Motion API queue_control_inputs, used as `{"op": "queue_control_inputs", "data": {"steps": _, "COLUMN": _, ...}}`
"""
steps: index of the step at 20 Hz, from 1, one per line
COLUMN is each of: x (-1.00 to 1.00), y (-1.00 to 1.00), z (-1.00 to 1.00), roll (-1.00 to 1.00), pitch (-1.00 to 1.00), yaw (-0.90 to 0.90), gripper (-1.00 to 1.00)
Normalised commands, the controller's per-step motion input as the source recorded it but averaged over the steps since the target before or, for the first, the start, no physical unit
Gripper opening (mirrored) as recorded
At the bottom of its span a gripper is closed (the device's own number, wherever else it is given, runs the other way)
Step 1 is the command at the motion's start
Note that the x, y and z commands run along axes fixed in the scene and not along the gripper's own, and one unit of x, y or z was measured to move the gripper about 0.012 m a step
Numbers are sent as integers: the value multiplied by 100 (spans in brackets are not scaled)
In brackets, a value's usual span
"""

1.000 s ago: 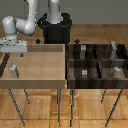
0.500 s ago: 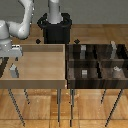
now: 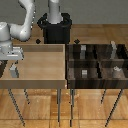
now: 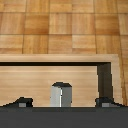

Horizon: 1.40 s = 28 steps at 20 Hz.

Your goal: Place the milk carton into the appropriate compartment.

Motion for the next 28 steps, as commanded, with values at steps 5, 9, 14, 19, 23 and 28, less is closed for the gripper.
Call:
{"op": "queue_control_inputs", "data": {"steps": 5, "x": 0, "y": 0, "z": -20, "roll": 0, "pitch": 0, "yaw": 0, "gripper": 100}}
{"op": "queue_control_inputs", "data": {"steps": 9, "x": 0, "y": 0, "z": -75, "roll": 0, "pitch": 0, "yaw": 0, "gripper": 100}}
{"op": "queue_control_inputs", "data": {"steps": 14, "x": -20, "y": 0, "z": -20, "roll": 0, "pitch": 0, "yaw": 0, "gripper": 100}}
{"op": "queue_control_inputs", "data": {"steps": 19, "x": -20, "y": 0, "z": -80, "roll": 0, "pitch": 0, "yaw": 0, "gripper": 100}}
{"op": "queue_control_inputs", "data": {"steps": 23, "x": 0, "y": 0, "z": 0, "roll": 0, "pitch": 0, "yaw": 0, "gripper": -100}}
{"op": "queue_control_inputs", "data": {"steps": 28, "x": 0, "y": 0, "z": 0, "roll": 0, "pitch": 0, "yaw": 0, "gripper": -100}}
